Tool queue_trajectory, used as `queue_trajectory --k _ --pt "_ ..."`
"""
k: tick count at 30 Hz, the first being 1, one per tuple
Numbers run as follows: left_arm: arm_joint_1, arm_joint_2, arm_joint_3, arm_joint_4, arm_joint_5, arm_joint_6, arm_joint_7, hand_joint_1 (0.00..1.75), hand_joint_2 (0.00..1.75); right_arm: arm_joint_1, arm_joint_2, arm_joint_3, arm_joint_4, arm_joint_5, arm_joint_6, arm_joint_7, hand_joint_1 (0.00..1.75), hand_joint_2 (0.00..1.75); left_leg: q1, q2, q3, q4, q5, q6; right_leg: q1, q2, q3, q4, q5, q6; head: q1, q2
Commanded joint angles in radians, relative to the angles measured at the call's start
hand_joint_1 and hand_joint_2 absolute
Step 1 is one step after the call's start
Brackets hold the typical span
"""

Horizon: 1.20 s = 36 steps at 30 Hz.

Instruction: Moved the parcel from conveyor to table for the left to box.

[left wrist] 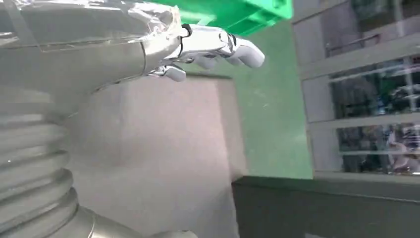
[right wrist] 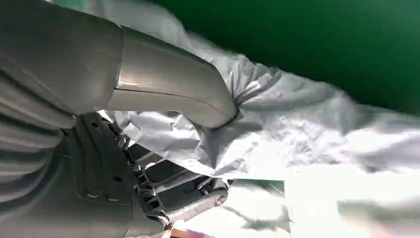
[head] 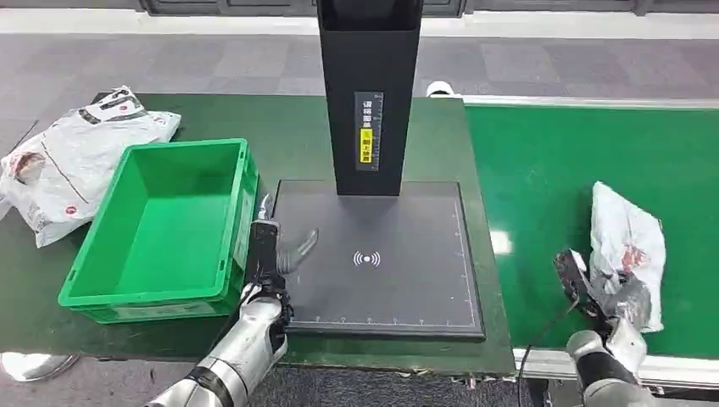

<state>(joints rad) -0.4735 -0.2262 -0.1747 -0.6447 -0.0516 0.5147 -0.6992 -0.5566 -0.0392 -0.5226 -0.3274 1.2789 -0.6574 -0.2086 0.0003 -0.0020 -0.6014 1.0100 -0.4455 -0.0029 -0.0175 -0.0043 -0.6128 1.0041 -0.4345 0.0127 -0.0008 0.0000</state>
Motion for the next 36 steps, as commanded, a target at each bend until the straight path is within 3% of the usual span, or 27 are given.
queue_trajectory --k 1,4,7,8,9,12,19,20,21,25,30,33,36 --pt "-0.06 0.045 -0.01 -0.041 -0.206 0.084 0.029 0.0 1.75 0.123 0.222 0.715 -0.553 -0.306 0.138 -0.006 1.75 1.75 0.003 0.009 0.003 0.0 -0.001 -0.002 0.003 0.009 -0.001 0.0 0.001 -0.003 0.0 0.0" --pt "-0.078 0.041 -0.005 -0.072 -0.191 0.033 0.04 0.0 1.75 0.157 0.204 0.991 -0.6 -0.36 0.202 -0.003 1.75 1.75 0.003 0.006 0.007 -0.002 -0.001 -0.004 0.005 0.006 0.003 -0.001 0.0 -0.005 0.0 0.0" --pt "-0.08 0.045 -0.006 -0.083 -0.182 0.02 0.034 0.0 1.75 0.166 0.194 1.129 -0.613 -0.402 0.217 0.008 1.75 1.75 0.005 0.004 0.004 -0.001 0.0 -0.004 0.005 0.006 0.0 -0.001 0.0 -0.003 0.0 0.0" --pt "-0.082 0.045 -0.011 -0.082 -0.181 0.013 0.032 0.0 1.75 0.165 0.193 1.179 -0.598 -0.431 0.277 0.004 1.75 1.75 0.005 0.005 0.005 -0.001 -0.001 -0.004 0.006 0.007 0.001 -0.001 -0.001 -0.003 0.0 0.0" --pt "-0.084 0.044 -0.015 -0.078 -0.177 0.004 0.031 0.0 1.75 0.16 0.196 1.204 -0.577 -0.483 0.346 -0.002 1.75 1.75 0.005 0.005 0.002 -0.001 0.0 -0.004 0.005 0.006 -0.001 0.0 0.0 -0.003 0.0 0.0" --pt "-0.088 0.036 -0.032 -0.062 -0.172 0.003 0.018 0.0 1.75 0.139 0.188 1.282 -0.501 -0.557 0.393 -0.011 1.75 1.75 0.005 0.003 0.003 -0.001 0.0 -0.005 0.005 0.005 0.001 -0.001 -0.001 -0.003 0.0 0.0" --pt "-0.112 0.017 -0.081 -0.032 -0.149 -0.012 0.008 0.0 1.75 0.14 0.123 1.377 -0.426 -0.682 0.631 0.015 1.75 1.75 0.004 -0.001 0.003 -0.002 0.001 -0.004 0.004 0.0 0.001 -0.002 -0.001 -0.003 0.0 0.0" --pt "-0.113 0.015 -0.083 -0.031 -0.14 -0.011 0.007 0.0 1.75 0.147 0.116 1.376 -0.43 -0.699 0.642 0.014 0.58 1.75 0.004 -0.003 0.004 -0.002 0.001 -0.004 0.004 -0.002 0.003 -0.004 -0.001 -0.003 0.0 0.0" --pt "-0.114 0.014 -0.084 -0.031 -0.138 -0.009 0.006 0.0 1.75 0.145 0.109 1.388 -0.432 -0.688 0.641 0.019 0.0 1.75 0.003 -0.003 0.002 -0.002 0.001 -0.004 0.003 -0.002 0.001 -0.002 -0.001 -0.003 0.0 0.0" --pt "-0.066 0.028 -0.069 -0.107 -0.092 0.031 0.001 0.0 1.75 0.161 0.098 1.328 -0.496 -0.724 0.529 0.014 0.0 1.75 0.004 -0.001 0.006 -0.004 0.001 -0.004 0.004 0.0 0.006 -0.005 -0.001 -0.003 0.0 0.0" --pt "-0.037 0.04 -0.072 -0.148 -0.078 0.038 0.001 0.0 1.75 0.158 0.095 1.308 -0.521 -0.739 0.515 0.01 0.0 1.75 0.003 0.0 0.003 -0.002 0.001 -0.004 0.003 0.001 0.002 -0.002 -0.001 -0.003 0.0 0.0" --pt "-0.008 0.052 -0.088 -0.176 -0.071 0.067 0.001 0.0 1.75 0.197 0.097 1.19 -0.609 -0.801 0.301 -0.095 0.0 1.75 0.003 0.0 0.004 -0.002 0.0 -0.004 0.003 0.002 0.002 -0.002 -0.001 -0.003 0.0 0.0" --pt "-0.036 0.054 -0.126 -0.071 -0.111 0.054 0.001 0.0 1.75 0.272 0.098 1.062 -0.712 -0.906 0.175 -0.231 0.0 1.75 0.003 -0.001 0.004 -0.002 0.001 -0.004 0.003 0.0 0.003 -0.003 -0.001 -0.003 0.0 0.0"
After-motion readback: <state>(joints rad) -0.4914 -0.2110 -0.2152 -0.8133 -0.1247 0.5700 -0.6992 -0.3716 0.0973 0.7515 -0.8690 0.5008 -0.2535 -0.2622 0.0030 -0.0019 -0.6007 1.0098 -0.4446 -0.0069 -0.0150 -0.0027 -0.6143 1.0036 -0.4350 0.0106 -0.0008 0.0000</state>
